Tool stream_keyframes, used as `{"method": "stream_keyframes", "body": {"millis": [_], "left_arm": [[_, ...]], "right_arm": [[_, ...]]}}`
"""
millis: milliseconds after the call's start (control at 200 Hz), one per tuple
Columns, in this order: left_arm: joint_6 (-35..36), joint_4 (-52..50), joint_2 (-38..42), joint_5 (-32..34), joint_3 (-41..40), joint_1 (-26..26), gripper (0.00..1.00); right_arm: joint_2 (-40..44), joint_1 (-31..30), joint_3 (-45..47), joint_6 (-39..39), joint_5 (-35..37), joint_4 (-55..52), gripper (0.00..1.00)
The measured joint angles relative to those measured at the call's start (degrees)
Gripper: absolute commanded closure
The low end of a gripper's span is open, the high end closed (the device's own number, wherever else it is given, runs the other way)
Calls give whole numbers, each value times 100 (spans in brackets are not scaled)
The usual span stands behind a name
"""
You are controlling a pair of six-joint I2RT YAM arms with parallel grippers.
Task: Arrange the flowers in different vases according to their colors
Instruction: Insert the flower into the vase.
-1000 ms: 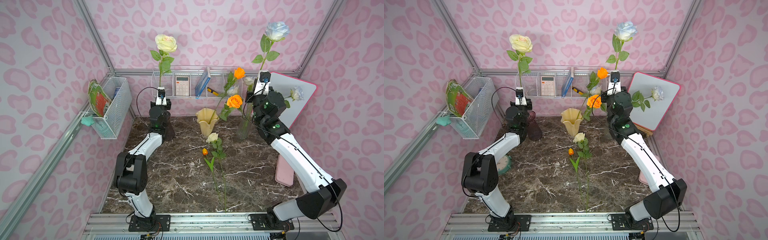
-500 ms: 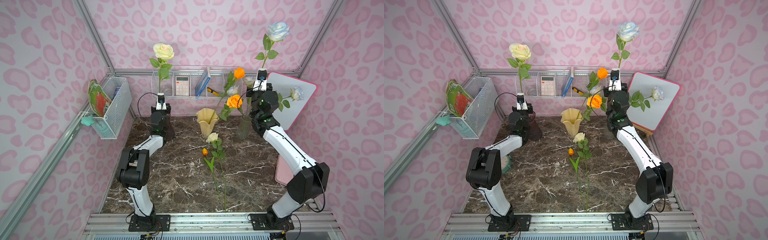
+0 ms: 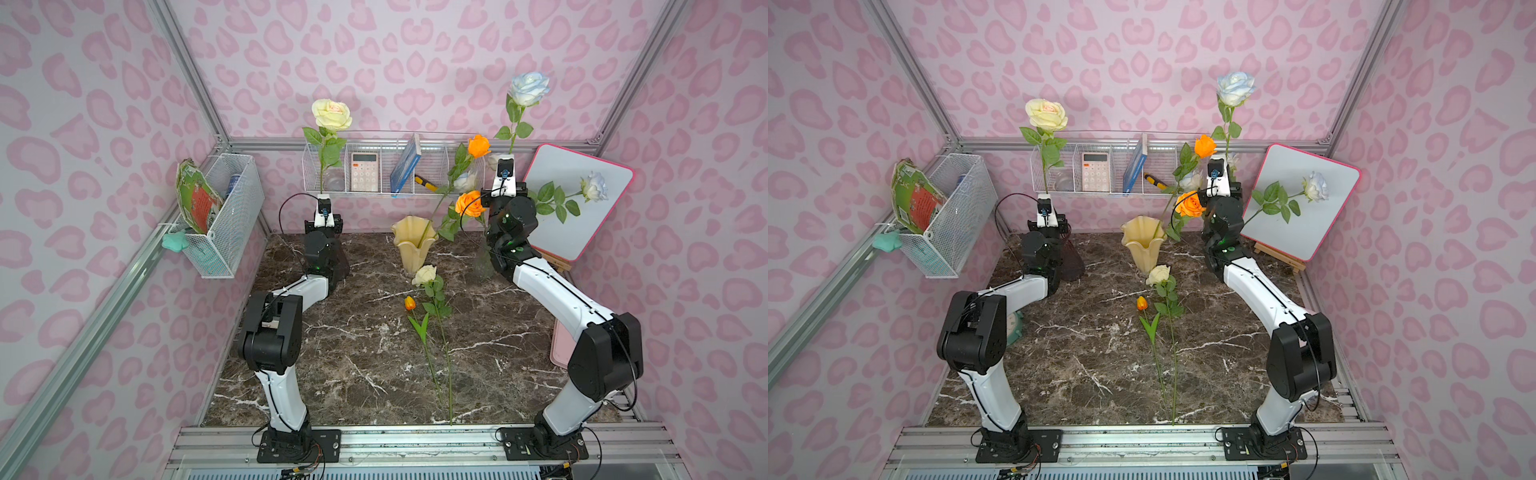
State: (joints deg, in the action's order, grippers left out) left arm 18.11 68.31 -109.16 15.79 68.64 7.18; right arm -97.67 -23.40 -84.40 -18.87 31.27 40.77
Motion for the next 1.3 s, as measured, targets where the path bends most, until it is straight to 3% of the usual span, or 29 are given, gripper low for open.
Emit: {"method": "stream_keyframes", "body": {"millis": [255,326,486,646,751,831,1027,1107,1212,1302], "left_arm": [[-17,90,-39,-2,-151,0,100],[-17,120,-59,0,-184,11,74],[-15,232,-61,22,-238,44,45],[11,286,-57,24,-267,122,44],[22,286,-2,24,-313,142,46],[22,271,61,28,-332,140,46],[15,186,151,61,-378,151,47],[4,177,164,59,-396,151,47],[0,142,181,59,-437,153,47],[-15,98,243,42,-470,157,47]], "right_arm": [[-72,-87,-13,-262,107,348,97],[-96,-153,-24,-407,212,378,82],[-129,-225,-72,-562,267,402,58],[-122,-212,-74,-632,404,417,56],[-120,-212,-109,-619,407,393,71],[-103,-208,-109,-549,446,380,72],[-68,-177,-219,-428,505,129,57],[-66,-201,-232,-363,540,68,42],[-59,-243,-238,-382,605,-9,36],[-48,-286,-238,-385,715,-26,23]]}}
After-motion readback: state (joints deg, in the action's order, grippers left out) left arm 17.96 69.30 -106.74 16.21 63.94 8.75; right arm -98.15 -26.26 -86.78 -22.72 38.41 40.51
